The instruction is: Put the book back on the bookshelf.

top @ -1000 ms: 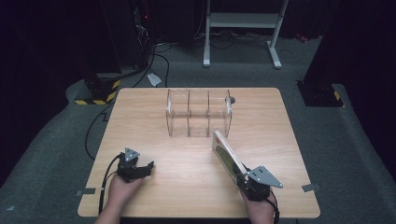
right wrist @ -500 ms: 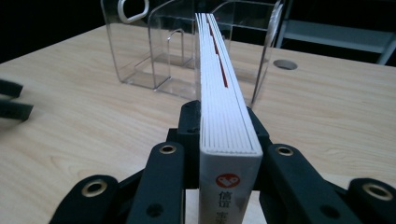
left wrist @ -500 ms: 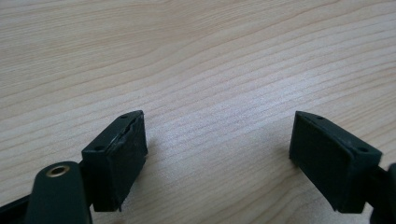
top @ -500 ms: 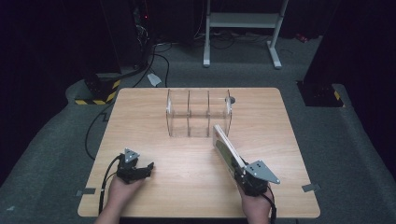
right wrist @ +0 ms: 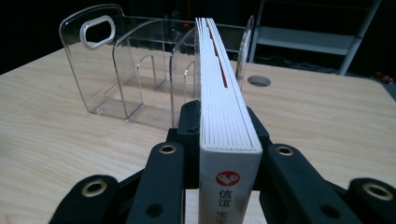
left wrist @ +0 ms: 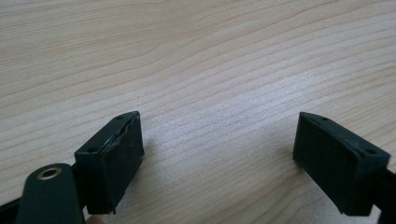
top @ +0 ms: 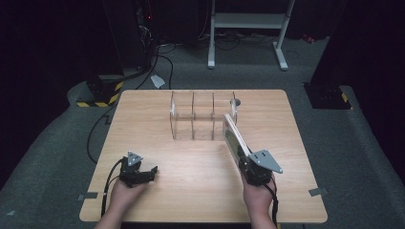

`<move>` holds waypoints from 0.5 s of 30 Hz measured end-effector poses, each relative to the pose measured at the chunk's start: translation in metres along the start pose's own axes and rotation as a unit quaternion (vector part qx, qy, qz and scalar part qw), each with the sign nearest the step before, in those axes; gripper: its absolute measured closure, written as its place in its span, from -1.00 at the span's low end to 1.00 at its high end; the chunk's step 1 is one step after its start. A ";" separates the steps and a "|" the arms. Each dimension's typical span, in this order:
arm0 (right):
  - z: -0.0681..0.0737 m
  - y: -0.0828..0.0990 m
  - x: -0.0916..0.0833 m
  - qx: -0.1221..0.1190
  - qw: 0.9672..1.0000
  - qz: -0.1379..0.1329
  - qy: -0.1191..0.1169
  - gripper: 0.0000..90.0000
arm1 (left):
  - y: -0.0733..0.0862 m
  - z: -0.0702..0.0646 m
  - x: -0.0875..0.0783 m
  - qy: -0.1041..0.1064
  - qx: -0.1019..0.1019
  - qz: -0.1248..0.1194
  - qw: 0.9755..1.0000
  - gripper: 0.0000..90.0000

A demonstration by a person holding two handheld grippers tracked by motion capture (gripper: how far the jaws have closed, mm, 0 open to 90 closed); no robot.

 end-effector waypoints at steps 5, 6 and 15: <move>0.013 -0.011 0.007 -0.013 1.000 -0.010 0.009 0.68 | 0.000 0.000 0.000 0.000 0.000 0.001 1.000 -0.65; 0.016 -0.013 0.010 -0.016 1.000 -0.012 0.011 0.68 | 0.000 0.000 0.000 -0.001 0.000 0.000 1.000 -0.66; 0.027 -0.022 0.040 -0.020 0.999 -0.017 0.021 0.68 | 0.000 0.000 0.001 -0.001 -0.001 -0.001 1.000 -0.67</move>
Point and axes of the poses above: each handheld gripper's, and its own axes: x roughly forward along the jaws, y roughly out of its underside, z roughly to its left, the point moved 2 cm from there along x, roughly forward along the jaws, and after that the axes turned 11 degrees about y, right-handed, at the moved point
